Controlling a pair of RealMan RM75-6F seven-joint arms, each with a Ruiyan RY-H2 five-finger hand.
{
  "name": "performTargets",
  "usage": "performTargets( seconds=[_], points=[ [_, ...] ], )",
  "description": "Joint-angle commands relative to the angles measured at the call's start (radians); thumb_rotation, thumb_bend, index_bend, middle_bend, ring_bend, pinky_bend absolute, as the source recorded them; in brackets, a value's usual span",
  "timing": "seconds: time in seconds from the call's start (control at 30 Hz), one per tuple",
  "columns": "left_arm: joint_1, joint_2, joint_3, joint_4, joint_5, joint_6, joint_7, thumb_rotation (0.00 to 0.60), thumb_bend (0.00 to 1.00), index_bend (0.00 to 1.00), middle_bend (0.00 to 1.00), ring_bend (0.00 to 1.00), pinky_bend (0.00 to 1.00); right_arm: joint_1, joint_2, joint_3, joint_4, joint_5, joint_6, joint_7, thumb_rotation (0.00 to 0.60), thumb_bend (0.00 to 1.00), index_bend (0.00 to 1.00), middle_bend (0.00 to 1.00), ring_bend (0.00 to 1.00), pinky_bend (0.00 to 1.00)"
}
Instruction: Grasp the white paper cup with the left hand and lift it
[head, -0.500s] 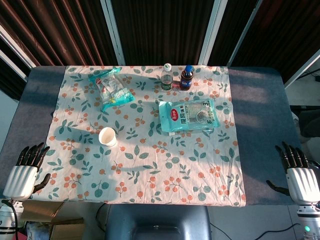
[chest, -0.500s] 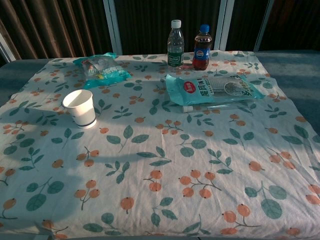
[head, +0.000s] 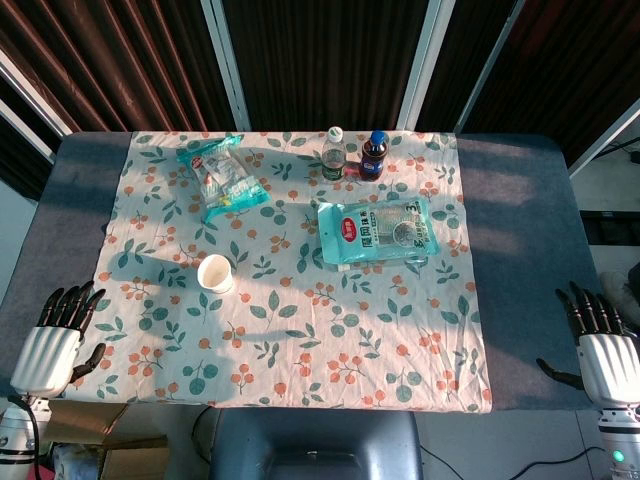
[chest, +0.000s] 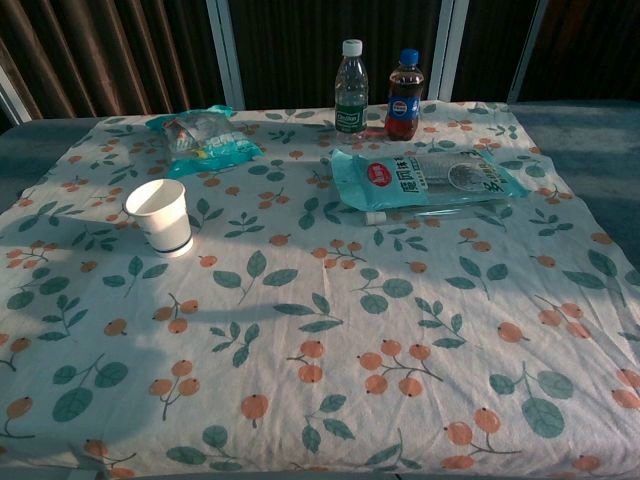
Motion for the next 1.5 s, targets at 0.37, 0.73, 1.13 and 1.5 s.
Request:
performTargets(
  seconds=[0.37, 0.73, 1.13, 1.5],
  points=[
    [-0.176, 0.026, -0.068, -0.166, 0.025, -0.179, 0.225, 0.6, 0.35, 0.0, 0.0, 0.0, 0.0, 0.014, -0.008, 0.007, 0.013, 0.015, -0.027, -0.02, 0.6, 0.16, 0.0, 0.0, 0.0, 0.0],
    [-0.384, -0.049, -0.142, -0.23, -0.174, -0.438, 0.524, 0.6, 0.36, 0.0, 0.0, 0.0, 0.0, -0.001, -0.02, 0.002, 0.035, 0.032, -0.022, -0.008, 0.6, 0.16, 0.0, 0.0, 0.0, 0.0],
    [-0.618, -0.179, -0.149, -0.178, -0.493, -0.565, 0.863, 0.6, 0.35, 0.0, 0.0, 0.0, 0.0, -0.023, -0.02, 0.003, 0.048, 0.056, -0.014, 0.013, 0.6, 0.16, 0.0, 0.0, 0.0, 0.0],
    [-0.78, -0.262, -0.081, -0.119, -0.871, -0.476, 1.131, 0.6, 0.36, 0.0, 0.0, 0.0, 0.0, -0.032, -0.029, 0.005, 0.069, 0.069, -0.017, 0.034, 0.6, 0.16, 0.0, 0.0, 0.0, 0.0]
  ],
)
